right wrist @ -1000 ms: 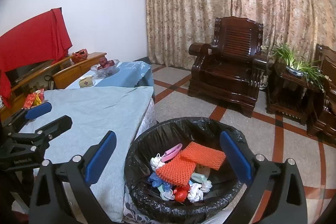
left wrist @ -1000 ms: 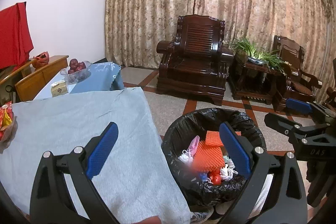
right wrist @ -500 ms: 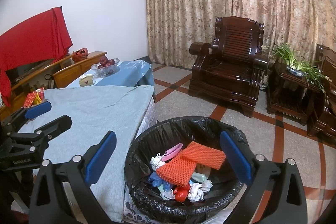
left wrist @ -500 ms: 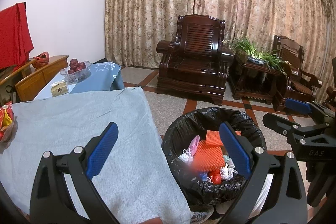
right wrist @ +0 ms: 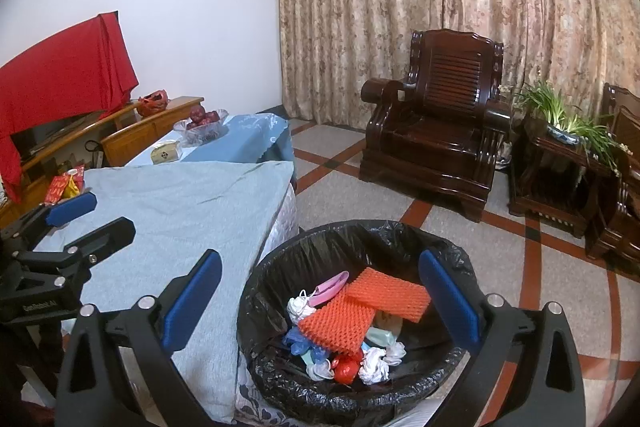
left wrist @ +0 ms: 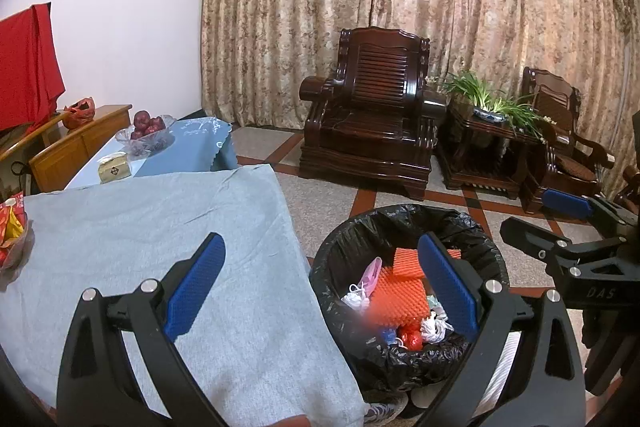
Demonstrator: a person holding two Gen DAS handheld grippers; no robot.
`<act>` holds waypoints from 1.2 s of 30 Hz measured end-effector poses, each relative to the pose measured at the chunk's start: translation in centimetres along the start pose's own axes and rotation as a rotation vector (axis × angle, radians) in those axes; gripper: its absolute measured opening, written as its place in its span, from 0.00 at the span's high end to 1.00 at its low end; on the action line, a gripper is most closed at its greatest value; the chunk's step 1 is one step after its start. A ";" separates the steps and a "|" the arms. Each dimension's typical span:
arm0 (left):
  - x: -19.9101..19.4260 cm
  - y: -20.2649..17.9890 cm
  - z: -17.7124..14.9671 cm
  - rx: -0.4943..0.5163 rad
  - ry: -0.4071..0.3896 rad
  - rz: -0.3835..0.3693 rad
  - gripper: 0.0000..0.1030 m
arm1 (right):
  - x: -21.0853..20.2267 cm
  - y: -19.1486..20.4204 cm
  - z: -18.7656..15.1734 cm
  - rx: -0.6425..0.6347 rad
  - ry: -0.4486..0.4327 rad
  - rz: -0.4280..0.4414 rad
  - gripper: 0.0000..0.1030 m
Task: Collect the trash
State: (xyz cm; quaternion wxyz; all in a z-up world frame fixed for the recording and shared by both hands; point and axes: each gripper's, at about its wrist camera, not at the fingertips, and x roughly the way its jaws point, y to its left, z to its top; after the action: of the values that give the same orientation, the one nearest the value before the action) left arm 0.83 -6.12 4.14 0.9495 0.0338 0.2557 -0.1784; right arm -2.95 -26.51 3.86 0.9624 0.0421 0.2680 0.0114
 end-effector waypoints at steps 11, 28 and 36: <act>0.0 0.0 0.0 0.001 0.000 0.000 0.08 | 0.0 0.1 0.0 0.000 0.000 -0.001 0.06; 0.0 0.0 0.1 0.000 0.001 0.000 0.08 | 0.0 0.2 0.1 -0.001 0.001 0.000 0.06; 0.0 0.0 0.1 0.000 0.001 0.000 0.08 | 0.1 0.2 0.1 -0.002 0.003 0.000 0.06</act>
State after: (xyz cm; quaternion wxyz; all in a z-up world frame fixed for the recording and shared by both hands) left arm 0.86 -6.09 4.24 0.9495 0.0340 0.2560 -0.1784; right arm -2.81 -26.34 3.86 0.9621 0.0411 0.2692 0.0118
